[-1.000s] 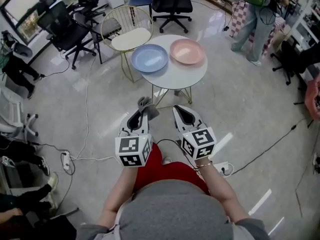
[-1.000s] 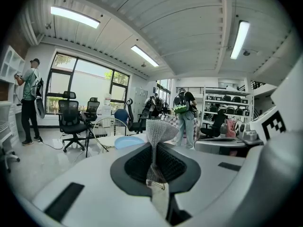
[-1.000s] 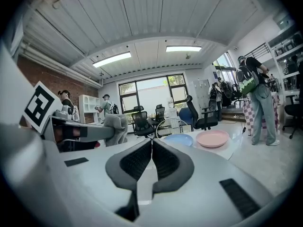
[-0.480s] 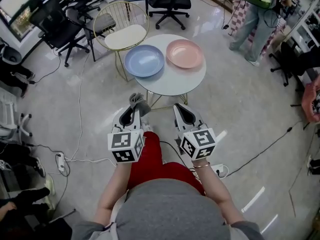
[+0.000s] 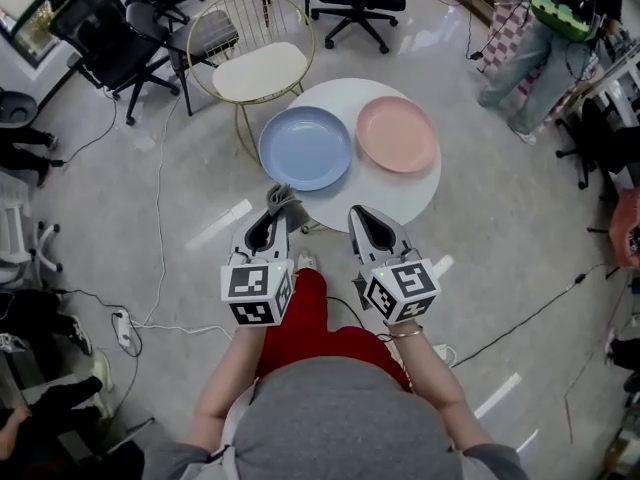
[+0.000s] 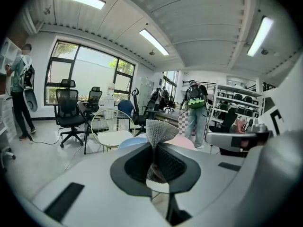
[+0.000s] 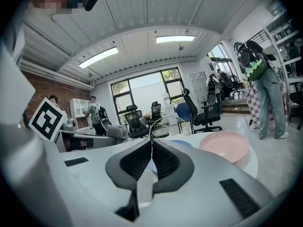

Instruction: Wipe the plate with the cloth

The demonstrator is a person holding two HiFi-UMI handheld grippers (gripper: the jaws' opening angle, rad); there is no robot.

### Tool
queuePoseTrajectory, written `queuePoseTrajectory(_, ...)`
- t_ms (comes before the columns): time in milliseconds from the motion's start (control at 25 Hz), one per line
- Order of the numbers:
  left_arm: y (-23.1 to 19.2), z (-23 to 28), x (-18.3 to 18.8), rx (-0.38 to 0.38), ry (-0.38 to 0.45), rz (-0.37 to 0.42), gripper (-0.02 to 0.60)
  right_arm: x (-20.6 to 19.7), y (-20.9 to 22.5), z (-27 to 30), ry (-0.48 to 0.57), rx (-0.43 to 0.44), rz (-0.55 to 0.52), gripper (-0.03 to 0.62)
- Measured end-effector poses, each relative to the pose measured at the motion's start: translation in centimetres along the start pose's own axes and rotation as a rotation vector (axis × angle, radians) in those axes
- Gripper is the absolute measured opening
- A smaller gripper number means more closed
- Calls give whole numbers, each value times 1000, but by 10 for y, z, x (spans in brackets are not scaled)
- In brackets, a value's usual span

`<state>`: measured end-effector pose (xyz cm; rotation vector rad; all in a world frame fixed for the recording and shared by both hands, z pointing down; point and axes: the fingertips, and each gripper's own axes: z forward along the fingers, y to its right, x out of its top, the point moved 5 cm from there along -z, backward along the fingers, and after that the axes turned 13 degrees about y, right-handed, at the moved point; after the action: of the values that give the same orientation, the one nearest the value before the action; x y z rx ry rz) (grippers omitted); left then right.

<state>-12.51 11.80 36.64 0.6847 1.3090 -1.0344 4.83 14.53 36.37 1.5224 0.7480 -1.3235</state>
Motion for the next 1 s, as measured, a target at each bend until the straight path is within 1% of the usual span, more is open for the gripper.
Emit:
queuePoseTrajectory(240, -36, 73, 13, -24, -34, -13, 35, 7, 28, 77, -15, -24, 13, 29)
queuePoseTrajectory(440, -64, 112, 15, -34, -42, -26, 35, 4, 43, 118, -36, -62, 1, 29)
queuePoseTrajectory(600, -78, 126, 10, -30, -58, -51, 34, 2, 48, 138, -64, -72, -16, 29)
queuePoseTrajectory(720, -79, 129, 0, -24, -81, -68, 34, 1, 52, 146, -87, -69, -21, 29)
queuePoseTrajectory(800, -79, 134, 1, -20, -85, -73, 34, 4, 56, 153, -92, -67, -20, 29)
queuePoseTrajectory(1000, -89, 154, 0, 1, -101, -98, 35, 5, 62, 176, -118, -39, -17, 29)
